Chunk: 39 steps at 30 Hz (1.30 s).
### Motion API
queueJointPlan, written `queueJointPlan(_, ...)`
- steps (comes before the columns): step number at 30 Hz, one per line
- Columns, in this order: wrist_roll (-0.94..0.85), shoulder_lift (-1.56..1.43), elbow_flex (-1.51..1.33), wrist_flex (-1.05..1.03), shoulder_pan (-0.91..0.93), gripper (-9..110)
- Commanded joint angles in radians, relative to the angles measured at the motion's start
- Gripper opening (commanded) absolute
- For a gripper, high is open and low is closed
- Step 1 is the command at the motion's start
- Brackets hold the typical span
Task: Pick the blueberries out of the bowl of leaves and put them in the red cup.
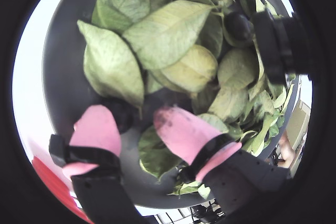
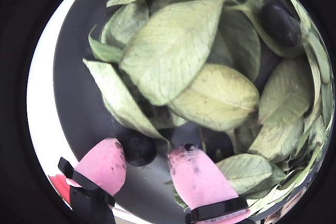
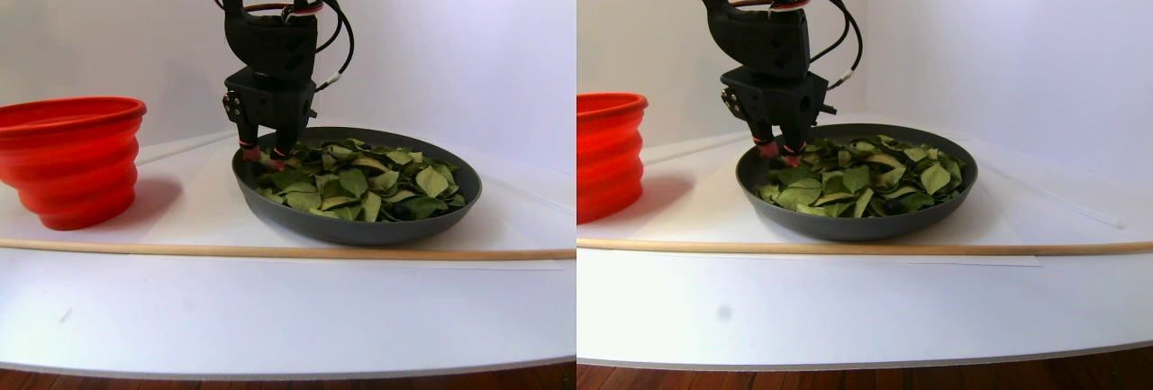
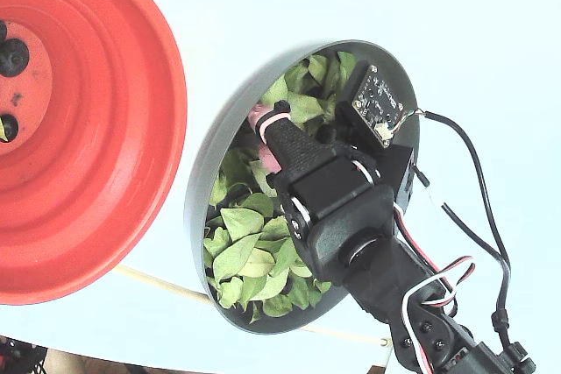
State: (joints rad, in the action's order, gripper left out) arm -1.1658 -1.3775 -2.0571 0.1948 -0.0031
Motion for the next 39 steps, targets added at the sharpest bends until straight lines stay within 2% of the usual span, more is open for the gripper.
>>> queueJointPlan(1, 0.018, -0.015, 0.029, 0.018, -0.015, 16)
queueJointPlan(22, 0.201, 0.034, 0.043, 0.040, -0.034, 18)
queueJointPlan(29, 0.169, 0.035, 0.021, 0.032, -0.052, 13)
queueJointPlan(39, 0.166, 0.043, 0.021, 0.037, -0.055, 12)
